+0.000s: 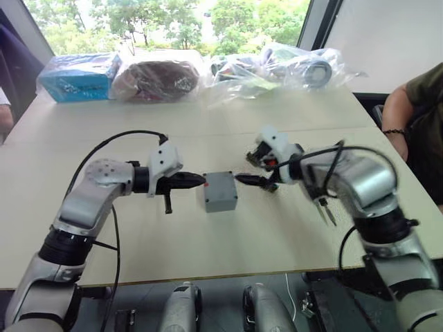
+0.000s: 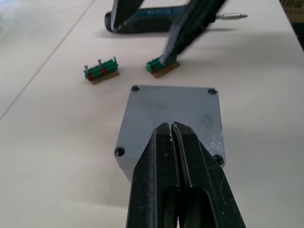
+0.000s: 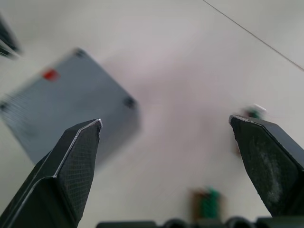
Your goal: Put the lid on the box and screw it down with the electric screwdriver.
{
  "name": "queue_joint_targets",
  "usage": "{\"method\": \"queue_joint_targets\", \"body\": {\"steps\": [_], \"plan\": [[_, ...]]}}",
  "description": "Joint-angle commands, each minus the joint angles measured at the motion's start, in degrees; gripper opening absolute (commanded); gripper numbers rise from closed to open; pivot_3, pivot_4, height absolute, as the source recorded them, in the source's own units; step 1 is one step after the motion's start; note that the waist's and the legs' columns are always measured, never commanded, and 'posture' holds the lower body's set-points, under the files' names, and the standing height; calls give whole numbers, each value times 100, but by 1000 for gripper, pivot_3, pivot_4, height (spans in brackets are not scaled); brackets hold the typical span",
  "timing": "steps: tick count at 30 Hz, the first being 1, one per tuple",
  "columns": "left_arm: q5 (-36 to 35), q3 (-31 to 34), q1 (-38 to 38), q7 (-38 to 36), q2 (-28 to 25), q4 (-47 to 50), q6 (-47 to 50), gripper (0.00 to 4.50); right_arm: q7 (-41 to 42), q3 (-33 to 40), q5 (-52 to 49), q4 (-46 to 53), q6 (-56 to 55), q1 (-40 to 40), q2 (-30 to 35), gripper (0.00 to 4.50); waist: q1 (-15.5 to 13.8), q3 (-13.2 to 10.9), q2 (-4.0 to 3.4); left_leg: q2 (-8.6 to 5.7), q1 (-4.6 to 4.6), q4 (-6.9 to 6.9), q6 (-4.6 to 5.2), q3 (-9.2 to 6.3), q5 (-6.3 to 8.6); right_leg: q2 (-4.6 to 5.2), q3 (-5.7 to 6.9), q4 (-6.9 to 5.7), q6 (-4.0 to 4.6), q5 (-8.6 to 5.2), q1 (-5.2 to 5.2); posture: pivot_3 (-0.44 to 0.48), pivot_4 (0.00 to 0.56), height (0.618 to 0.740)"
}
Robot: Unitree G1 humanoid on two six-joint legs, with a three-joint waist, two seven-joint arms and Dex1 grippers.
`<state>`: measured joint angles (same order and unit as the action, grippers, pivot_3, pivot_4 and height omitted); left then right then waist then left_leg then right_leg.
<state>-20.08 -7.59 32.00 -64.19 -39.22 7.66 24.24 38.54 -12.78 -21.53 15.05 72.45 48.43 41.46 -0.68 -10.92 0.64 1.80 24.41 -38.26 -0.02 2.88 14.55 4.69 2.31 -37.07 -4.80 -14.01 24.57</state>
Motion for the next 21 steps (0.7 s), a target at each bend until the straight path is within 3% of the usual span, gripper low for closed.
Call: {"method": "queue_joint_targets", "body": {"steps": [1,4,7,12,21], "plan": [[-161,145,256,-177,27,116,-217,0,165,-268,24,-16,762,498,669,4459,10,0,0,0,0,3,0,-1,0,0,0,3,0,0,0,0,150,740],[-322,156,498,-227,179,97,-190,0,448,-903,40,-274,1156,971,1251,4459,49,0,0,1,-1,4,0,1,0,-2,-2,4,1,-1,2,0,150,740],[-490,182,684,-238,358,164,-148,0,684,-1401,-74,-826,1669,1434,1440,4459,73,-3,-3,0,2,5,1,2,0,-2,-5,1,1,-1,7,0,150,740],[-512,155,772,-139,499,160,-175,0,766,-2023,18,-2159,1903,1911,1151,4459,139,-2,-2,0,1,4,1,6,0,-1,-9,3,1,0,7,0,150,740],[-344,89,523,137,537,293,-214,0,1062,-2601,542,-4259,989,2094,464,4459,142,-3,-3,-1,5,3,1,11,0,-2,-11,1,0,0,11,0,150,740]]}}
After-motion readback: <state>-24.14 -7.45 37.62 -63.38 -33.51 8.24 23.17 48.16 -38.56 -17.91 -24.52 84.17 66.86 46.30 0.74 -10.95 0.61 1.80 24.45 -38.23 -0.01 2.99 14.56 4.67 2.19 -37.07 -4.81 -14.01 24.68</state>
